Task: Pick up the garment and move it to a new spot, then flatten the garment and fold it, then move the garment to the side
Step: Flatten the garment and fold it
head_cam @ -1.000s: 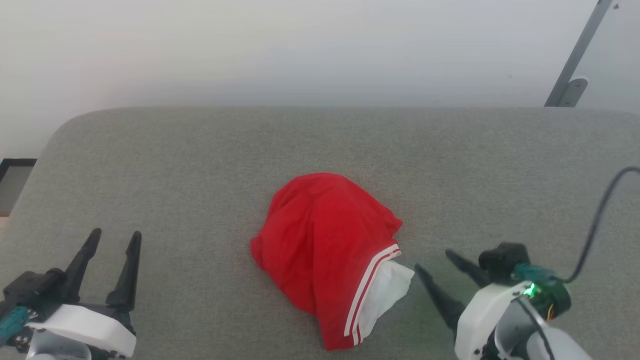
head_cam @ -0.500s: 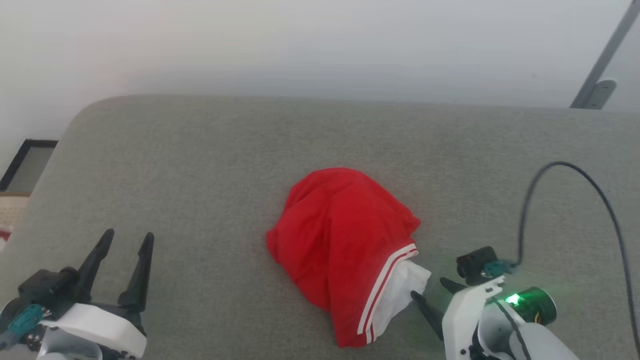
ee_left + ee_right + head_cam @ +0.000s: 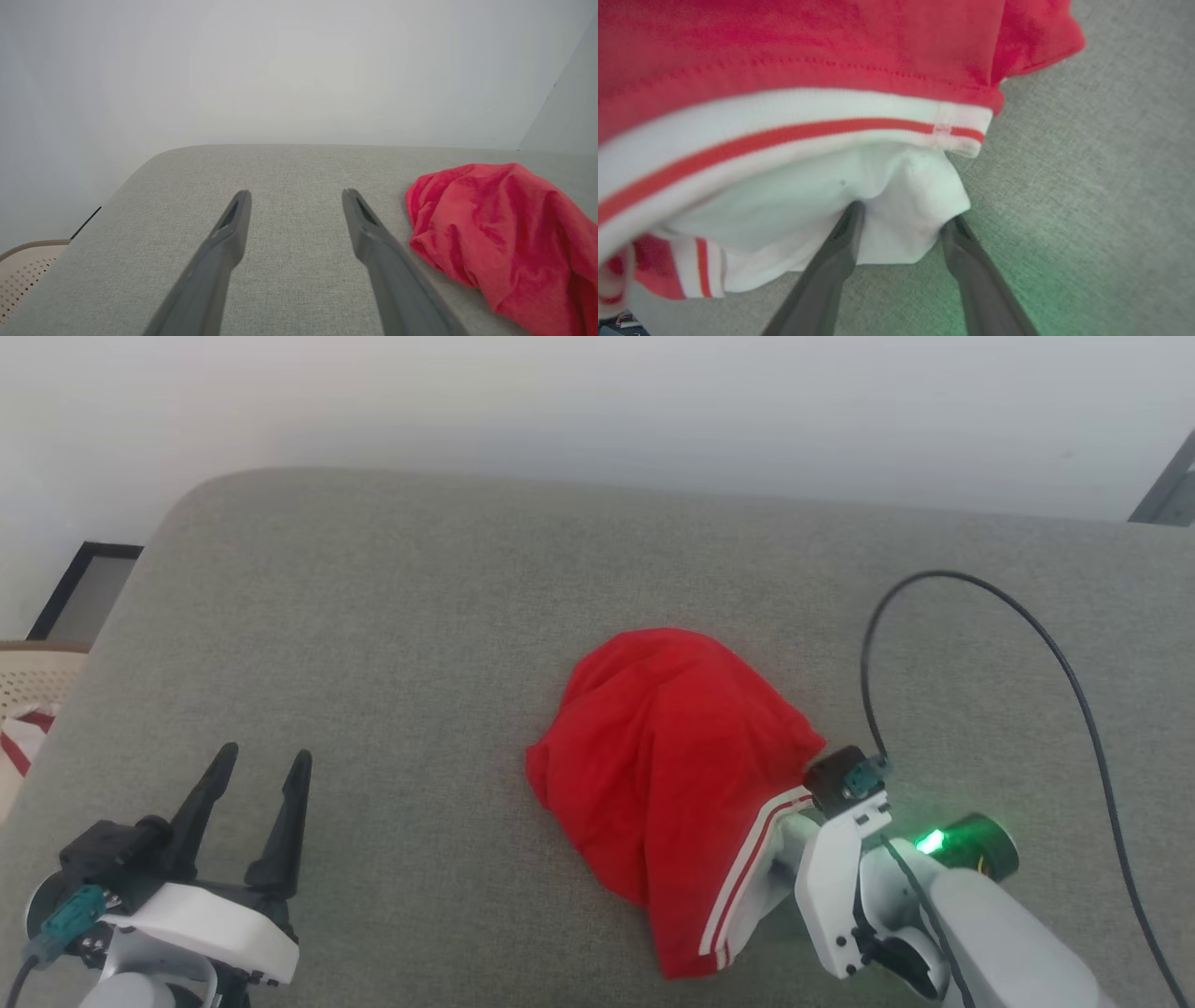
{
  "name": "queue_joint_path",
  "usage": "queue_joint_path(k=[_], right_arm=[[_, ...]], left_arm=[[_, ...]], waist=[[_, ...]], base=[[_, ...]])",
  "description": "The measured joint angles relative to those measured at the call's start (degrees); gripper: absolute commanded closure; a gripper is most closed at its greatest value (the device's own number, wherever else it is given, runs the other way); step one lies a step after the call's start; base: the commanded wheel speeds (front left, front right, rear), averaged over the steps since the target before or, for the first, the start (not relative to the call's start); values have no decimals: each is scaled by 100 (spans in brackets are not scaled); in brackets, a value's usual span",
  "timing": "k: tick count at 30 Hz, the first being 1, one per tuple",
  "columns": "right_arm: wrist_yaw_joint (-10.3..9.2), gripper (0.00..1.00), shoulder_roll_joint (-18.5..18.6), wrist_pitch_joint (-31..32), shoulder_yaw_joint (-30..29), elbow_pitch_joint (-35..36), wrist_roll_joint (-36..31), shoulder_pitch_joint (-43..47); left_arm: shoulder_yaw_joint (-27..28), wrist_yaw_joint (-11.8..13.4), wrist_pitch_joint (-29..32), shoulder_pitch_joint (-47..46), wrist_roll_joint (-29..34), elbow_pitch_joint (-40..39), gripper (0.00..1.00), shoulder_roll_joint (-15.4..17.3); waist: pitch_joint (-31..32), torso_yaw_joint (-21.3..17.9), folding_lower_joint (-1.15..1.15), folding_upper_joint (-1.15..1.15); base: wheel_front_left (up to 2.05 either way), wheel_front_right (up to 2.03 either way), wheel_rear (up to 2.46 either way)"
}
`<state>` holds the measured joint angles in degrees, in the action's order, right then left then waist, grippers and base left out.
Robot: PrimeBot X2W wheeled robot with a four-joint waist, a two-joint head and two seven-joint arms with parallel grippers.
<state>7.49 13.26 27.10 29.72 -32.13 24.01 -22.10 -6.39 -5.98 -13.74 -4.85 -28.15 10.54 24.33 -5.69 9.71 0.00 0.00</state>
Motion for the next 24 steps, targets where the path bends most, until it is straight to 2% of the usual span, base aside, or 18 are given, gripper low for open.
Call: queue_joint_path(k=[10, 16, 19, 20, 24], right_arm=[[15, 100, 230, 190, 118, 52, 102, -320], [7, 100, 799, 227, -513, 438, -57, -399], [7, 100, 1020, 298, -933, 660, -169, -397], [7, 100, 1209, 396, -1221, 766, -268, -385], [7, 100, 1408, 478, -1790, 856, -476, -353]], left_arm=[[-18, 2, -51, -109, 2, 76, 0, -82], [21, 19, -76, -108, 11, 80, 0, -81], [25, 24, -85, -105, 35, 77, 0, -73], [20, 24, -91, -106, 37, 73, 0, -73], [-14, 23, -92, -118, 44, 80, 0, -66]], waist=[[-124, 24, 0, 0], [-124, -90, 0, 0], [-110, -169, 0, 0], [-100, -213, 0, 0], [-97, -281, 0, 0]], base=[[0, 0, 0], [0, 0, 0], [0, 0, 0], [0, 0, 0], [0, 0, 0]])
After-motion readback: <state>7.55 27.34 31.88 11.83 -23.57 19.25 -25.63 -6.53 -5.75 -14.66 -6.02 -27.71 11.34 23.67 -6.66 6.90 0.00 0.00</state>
